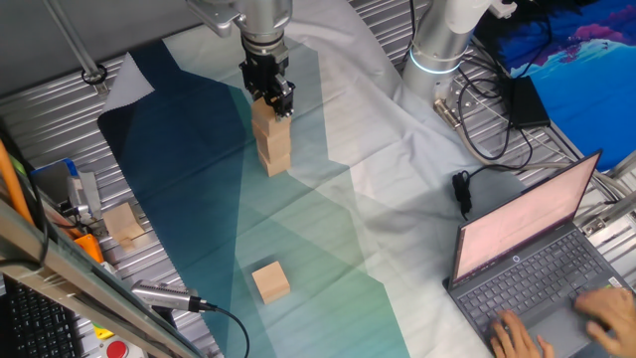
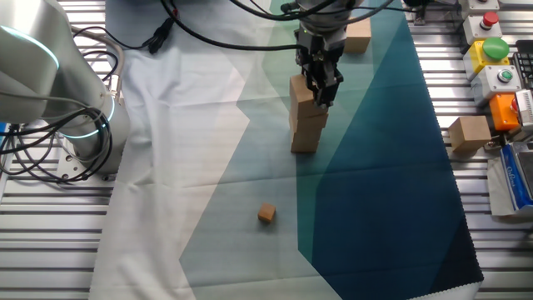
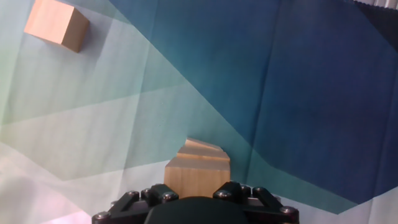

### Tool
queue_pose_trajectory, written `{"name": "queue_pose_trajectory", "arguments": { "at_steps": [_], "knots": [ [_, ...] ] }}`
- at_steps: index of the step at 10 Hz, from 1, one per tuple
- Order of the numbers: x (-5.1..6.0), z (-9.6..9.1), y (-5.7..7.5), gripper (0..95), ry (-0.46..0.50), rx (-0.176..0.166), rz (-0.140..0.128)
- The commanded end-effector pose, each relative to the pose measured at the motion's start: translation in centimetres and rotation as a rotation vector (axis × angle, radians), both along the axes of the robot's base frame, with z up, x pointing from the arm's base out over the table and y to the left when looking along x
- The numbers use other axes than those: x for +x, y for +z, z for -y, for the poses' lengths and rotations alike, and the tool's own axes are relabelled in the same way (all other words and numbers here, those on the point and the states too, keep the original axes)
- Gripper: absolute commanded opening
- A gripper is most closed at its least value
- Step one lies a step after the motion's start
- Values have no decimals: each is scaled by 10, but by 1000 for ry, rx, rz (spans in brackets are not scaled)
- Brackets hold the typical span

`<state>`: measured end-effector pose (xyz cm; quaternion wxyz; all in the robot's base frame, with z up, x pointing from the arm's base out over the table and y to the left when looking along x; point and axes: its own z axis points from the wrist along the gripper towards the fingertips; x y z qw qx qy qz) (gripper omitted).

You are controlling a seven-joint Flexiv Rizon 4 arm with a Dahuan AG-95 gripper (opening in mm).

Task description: Stack the blocks in a vertical line of five

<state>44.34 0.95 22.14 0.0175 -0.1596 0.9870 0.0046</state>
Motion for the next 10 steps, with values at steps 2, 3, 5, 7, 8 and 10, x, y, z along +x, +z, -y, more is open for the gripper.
{"name": "queue_pose_trajectory", "arguments": {
  "at_steps": [2,3,5,7,8,10],
  "knots": [
    [1,0,-1,0,-7,2,-3],
    [3,-1,-1,0,-9,2,-3],
    [3,-1,0,380,-2,7,-1],
    [3,-1,1,570,3,12,-1],
    [3,-1,1,570,4,11,0],
    [3,-1,1,760,10,11,0]
  ]
}}
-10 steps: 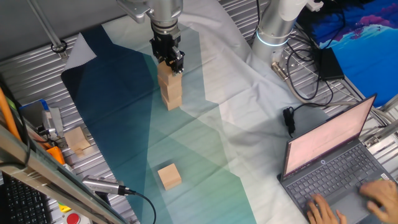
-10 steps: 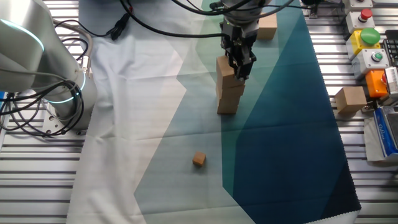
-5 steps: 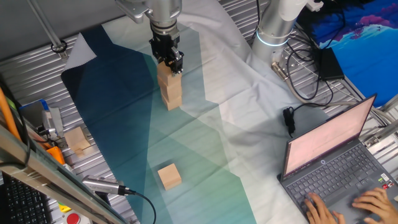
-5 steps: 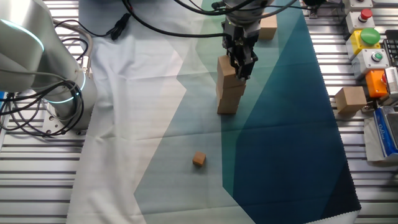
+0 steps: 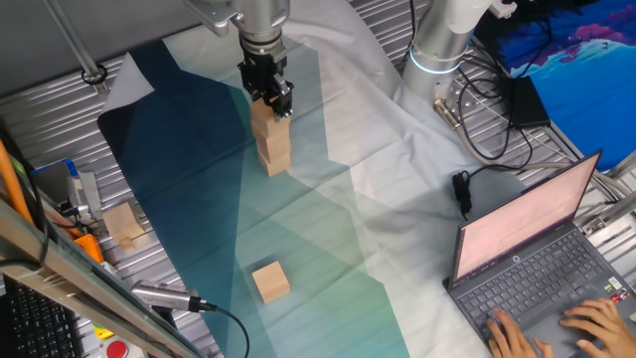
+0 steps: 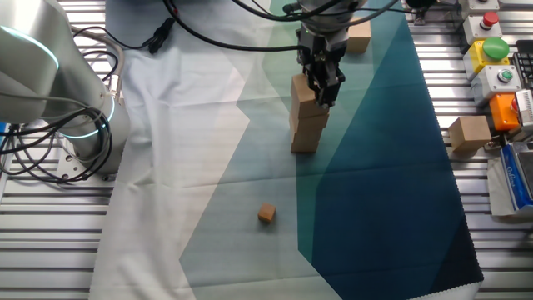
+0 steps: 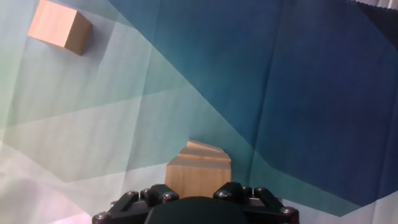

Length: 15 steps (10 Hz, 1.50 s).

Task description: Stack the blocks in a vertical line of five

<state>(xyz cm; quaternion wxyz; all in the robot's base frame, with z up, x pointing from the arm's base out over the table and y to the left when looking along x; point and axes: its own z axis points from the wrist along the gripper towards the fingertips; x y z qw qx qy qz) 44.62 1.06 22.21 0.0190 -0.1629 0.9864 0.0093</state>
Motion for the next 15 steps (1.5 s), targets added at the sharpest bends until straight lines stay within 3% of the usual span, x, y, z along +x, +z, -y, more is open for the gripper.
{"name": "queue_pose_trajectory", "arguments": {
  "at_steps": [1,5,7,8,11,12,13,14,15],
  "knots": [
    [2,-2,3,760,3,1,-9],
    [19,-14,23,760,3,0,-27],
    [40,-25,27,760,-11,16,-27],
    [50,-33,27,570,-15,17,-27],
    [88,-68,24,570,-38,16,-28],
    [96,-79,23,380,-50,14,-29],
    [106,-92,21,380,-67,11,-31],
    [117,-111,15,0,-84,0,-39],
    [124,-121,10,0,-84,-3,-40]
  ]
}}
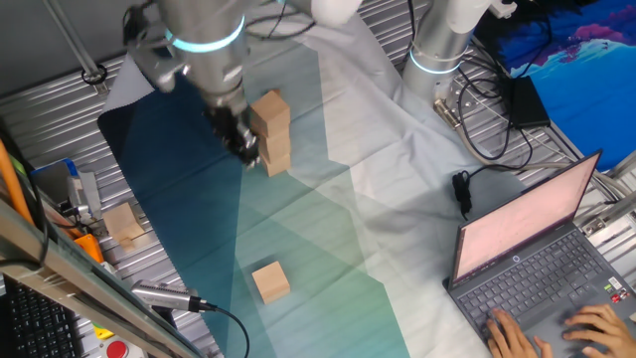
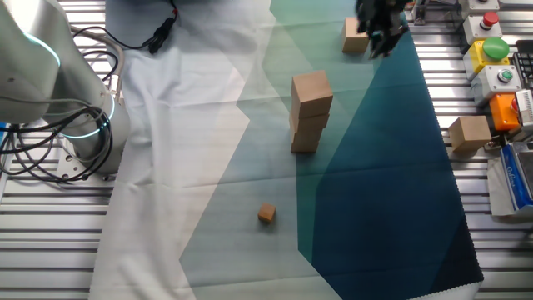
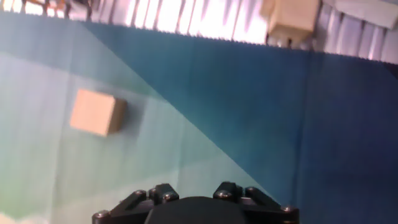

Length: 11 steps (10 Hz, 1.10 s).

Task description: Stack the blocks in a vertical line of five

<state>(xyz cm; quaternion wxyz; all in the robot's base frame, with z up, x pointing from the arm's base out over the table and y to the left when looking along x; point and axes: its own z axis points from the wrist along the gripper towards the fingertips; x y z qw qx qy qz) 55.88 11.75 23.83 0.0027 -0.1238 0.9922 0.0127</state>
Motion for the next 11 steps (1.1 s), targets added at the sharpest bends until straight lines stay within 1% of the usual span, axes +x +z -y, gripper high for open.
{"name": "queue_pose_trajectory", "arguments": {
  "at_steps": [1,3,5,6,7,8,10,11],
  "knots": [
    [19,-23,-13,0,-2,-4,-4],
    [25,-39,-27,0,9,0,1],
    [29,-41,-37,0,28,-1,-9],
    [32,-41,-45,0,35,1,-16],
    [35,-44,-56,0,38,0,-29],
    [37,-48,-67,0,49,-1,-36],
    [40,-59,-84,0,59,-4,-38],
    [41,-67,-92,0,64,-3,-44]
  ]
}}
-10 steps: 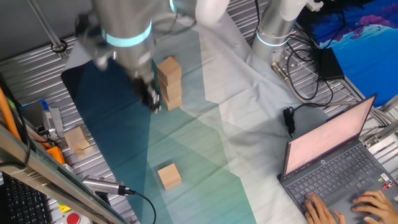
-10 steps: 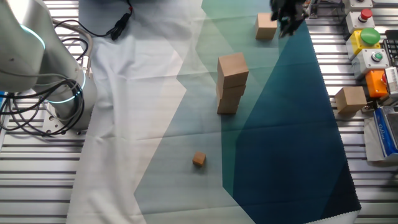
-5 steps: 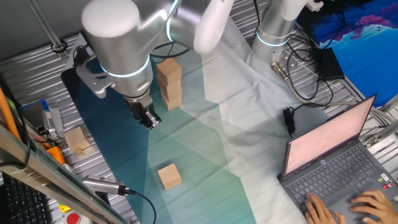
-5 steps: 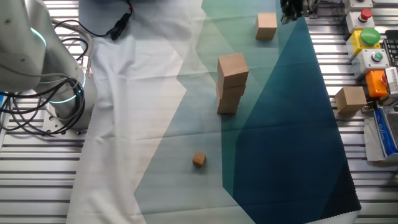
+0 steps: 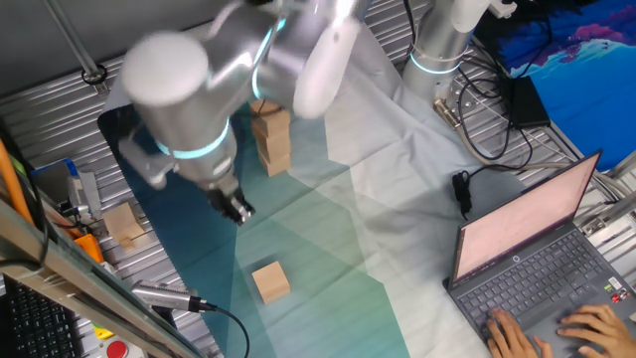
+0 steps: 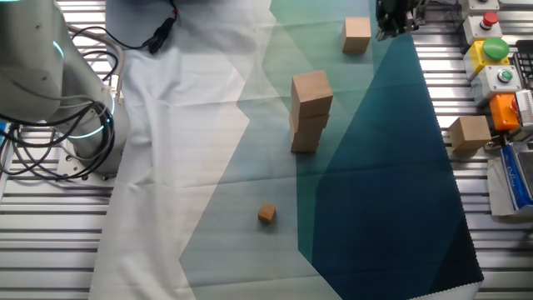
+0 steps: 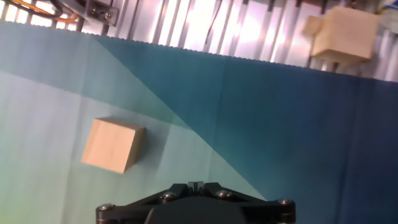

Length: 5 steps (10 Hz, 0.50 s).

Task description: Stack the blocks in a vertical line of five

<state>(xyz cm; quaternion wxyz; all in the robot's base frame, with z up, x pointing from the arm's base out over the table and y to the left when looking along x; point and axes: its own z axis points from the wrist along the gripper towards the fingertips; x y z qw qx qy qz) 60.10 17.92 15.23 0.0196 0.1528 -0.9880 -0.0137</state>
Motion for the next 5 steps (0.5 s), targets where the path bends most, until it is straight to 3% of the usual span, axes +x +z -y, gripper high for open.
{"name": "queue_pose_trajectory", "arguments": {
  "at_steps": [1,3,5],
  "knots": [
    [-2,-10,-10,0,9,-3,-8],
    [-2,-18,-12,0,14,-21,-34],
    [-2,-18,-12,0,12,-17,-37]
  ]
}}
